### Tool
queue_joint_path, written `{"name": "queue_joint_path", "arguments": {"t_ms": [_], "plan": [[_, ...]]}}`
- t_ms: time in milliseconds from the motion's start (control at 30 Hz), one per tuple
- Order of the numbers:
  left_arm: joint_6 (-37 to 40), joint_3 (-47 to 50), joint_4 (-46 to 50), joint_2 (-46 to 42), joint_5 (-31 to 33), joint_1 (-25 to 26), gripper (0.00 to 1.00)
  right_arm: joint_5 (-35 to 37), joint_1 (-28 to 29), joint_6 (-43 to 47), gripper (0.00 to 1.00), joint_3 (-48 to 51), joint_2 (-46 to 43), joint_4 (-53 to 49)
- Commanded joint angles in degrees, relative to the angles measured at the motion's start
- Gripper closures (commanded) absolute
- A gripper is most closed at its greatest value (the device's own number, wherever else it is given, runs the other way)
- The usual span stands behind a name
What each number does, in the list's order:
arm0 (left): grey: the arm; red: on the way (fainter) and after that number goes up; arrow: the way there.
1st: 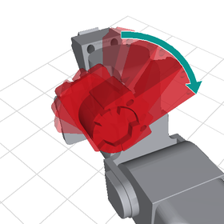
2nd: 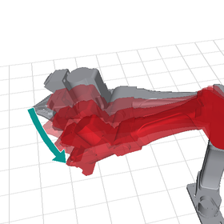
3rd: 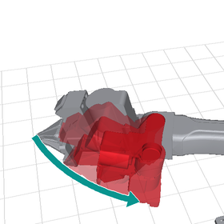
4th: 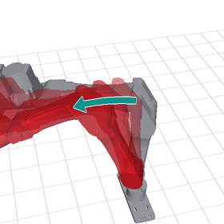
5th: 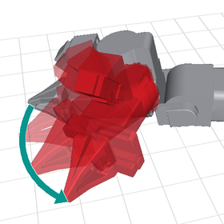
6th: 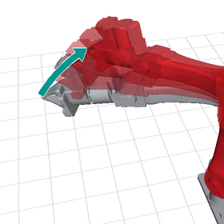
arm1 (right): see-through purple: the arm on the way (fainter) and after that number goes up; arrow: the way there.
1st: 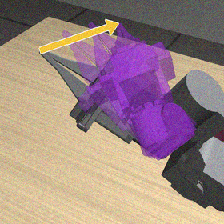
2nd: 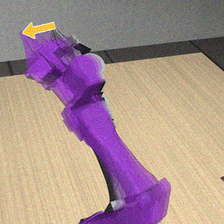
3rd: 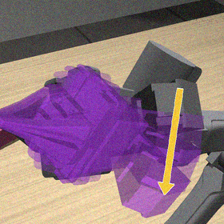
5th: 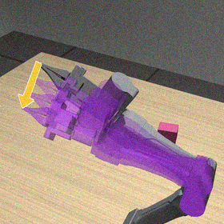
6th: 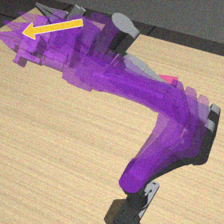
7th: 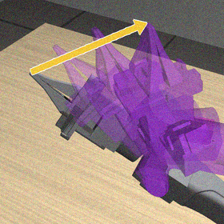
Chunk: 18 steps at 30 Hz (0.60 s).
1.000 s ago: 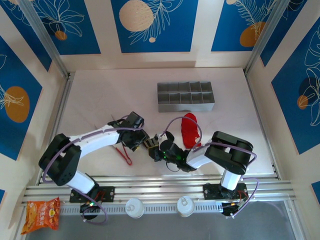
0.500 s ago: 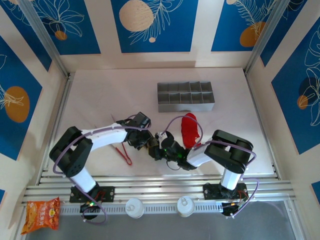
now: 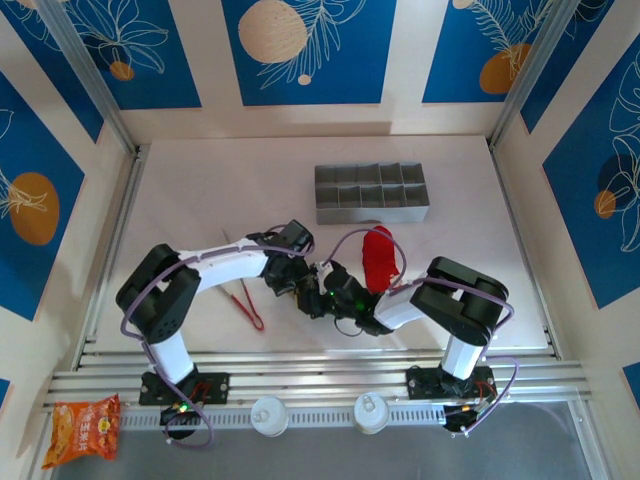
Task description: Roll the socks
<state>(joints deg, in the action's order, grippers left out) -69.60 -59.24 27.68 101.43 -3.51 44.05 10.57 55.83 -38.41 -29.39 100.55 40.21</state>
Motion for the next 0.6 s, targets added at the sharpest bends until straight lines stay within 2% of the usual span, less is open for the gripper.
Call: {"name": "queue_joint_path", "arguments": {"t_ms": [0,167,233,467,567], "plan": [[1.2,4.8,10.7,8.3,-8.9,3.9,1.0,1.6,-0.6,3.8,0.93,1.3,6.7,-26.6],[-4.9,7.0,13.7,4.6,-4.2,-1.8,1.0,4.7,0.6,12.5,0.64,0.4,-3.5,-26.9],[-6.2,6.0,14.6,4.0,-3.2,-2.8,1.0,5.1,0.5,15.6,0.59,1.1,-8.1,-25.6],[-8.2,-0.8,20.6,7.6,-0.7,-0.5,1.0,5.8,0.2,19.8,0.5,6.6,-25.7,-25.1],[-10.6,-2.0,22.9,8.8,0.5,0.9,1.0,7.4,1.7,21.0,0.48,9.4,-30.3,-25.5]]}}
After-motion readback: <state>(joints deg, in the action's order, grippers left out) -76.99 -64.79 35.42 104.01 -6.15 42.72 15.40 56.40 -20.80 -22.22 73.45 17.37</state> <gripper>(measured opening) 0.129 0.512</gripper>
